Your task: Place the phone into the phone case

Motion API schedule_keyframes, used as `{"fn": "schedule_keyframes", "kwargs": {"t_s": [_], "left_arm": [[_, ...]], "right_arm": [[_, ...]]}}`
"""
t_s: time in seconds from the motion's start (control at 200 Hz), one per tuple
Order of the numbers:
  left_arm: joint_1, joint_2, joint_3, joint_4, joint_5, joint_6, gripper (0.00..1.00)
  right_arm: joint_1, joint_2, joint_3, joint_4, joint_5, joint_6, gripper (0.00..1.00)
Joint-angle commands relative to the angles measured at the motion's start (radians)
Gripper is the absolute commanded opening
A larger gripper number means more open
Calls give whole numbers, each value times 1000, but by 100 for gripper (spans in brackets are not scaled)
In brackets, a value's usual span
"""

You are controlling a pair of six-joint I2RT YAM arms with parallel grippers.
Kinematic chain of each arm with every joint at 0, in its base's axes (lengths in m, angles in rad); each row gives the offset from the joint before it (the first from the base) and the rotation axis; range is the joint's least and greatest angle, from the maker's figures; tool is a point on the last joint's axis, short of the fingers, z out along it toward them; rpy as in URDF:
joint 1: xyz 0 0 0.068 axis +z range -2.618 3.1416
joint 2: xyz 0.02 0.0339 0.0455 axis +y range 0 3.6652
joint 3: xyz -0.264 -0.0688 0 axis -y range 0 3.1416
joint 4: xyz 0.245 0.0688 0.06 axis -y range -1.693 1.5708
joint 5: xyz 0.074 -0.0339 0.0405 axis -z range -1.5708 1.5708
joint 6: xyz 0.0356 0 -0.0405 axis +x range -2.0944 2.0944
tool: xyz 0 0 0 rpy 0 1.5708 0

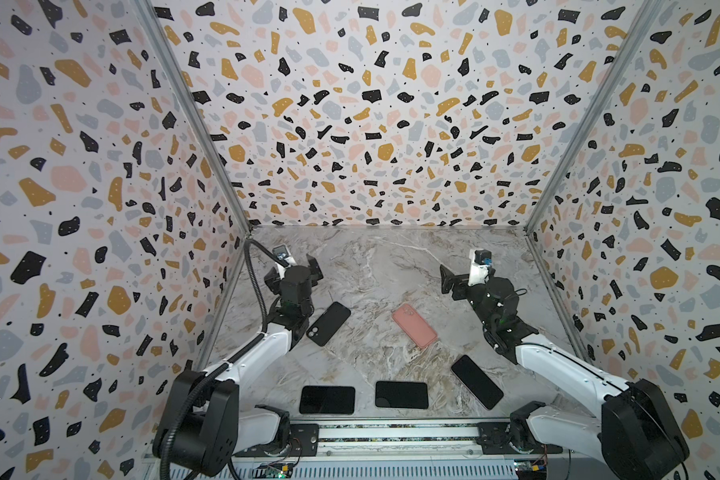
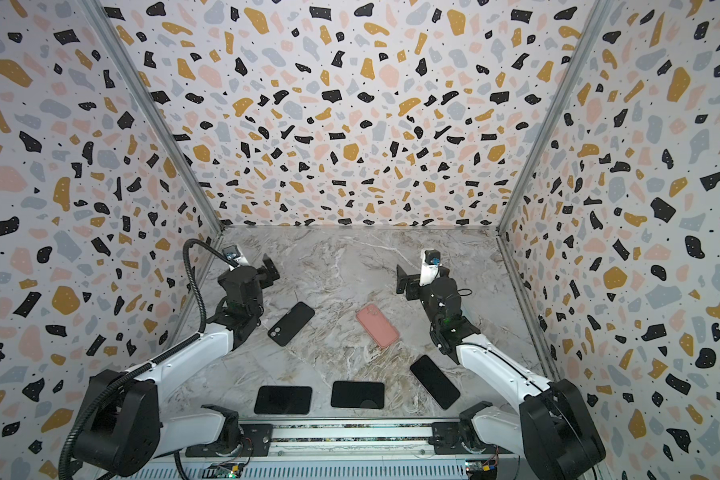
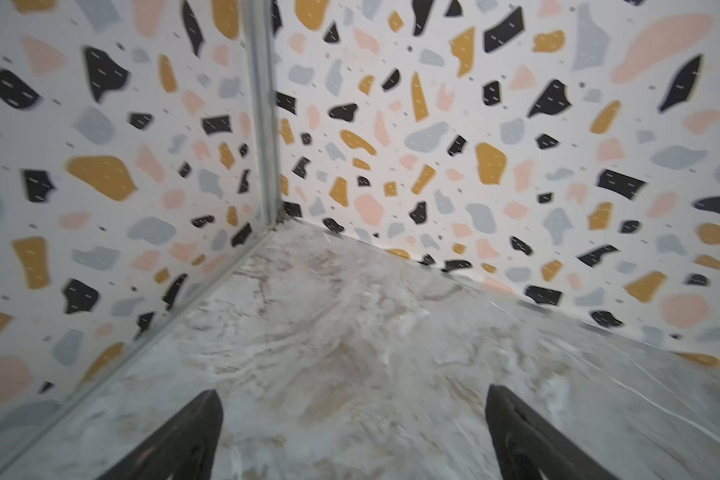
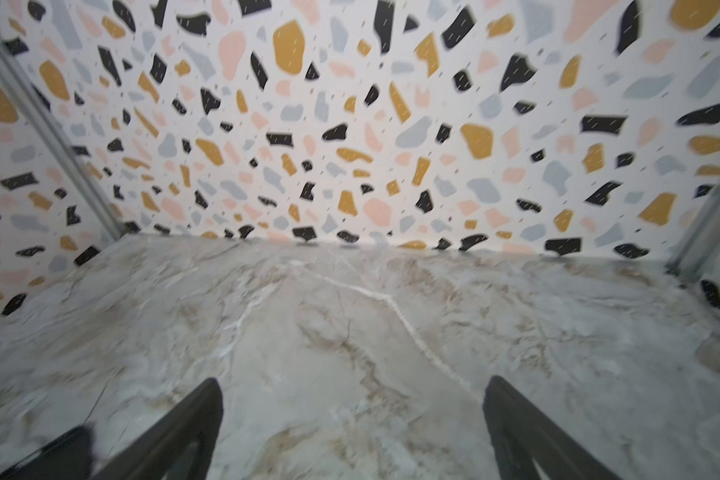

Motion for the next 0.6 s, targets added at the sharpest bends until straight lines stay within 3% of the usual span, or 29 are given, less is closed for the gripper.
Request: {"fn": "schedule_keyframes", "kwargs": {"t_s": [0.0,0.125,0.4,0.596], "left_arm": [[-98,39,50,-348,62,-150,100],[-161,86,64,-442,173,-151,100],[-238,95,-11,-363,539,-117,100],[-276,117,-40,-314,603,-149,100]], "right_arm": [[66,55,33,-313,-65,52,99],[125,125,58,-419,-128,24,99],[216,288,112,-521,-135,-51,99],[216,353,134,-503,-159,-70,99]]}}
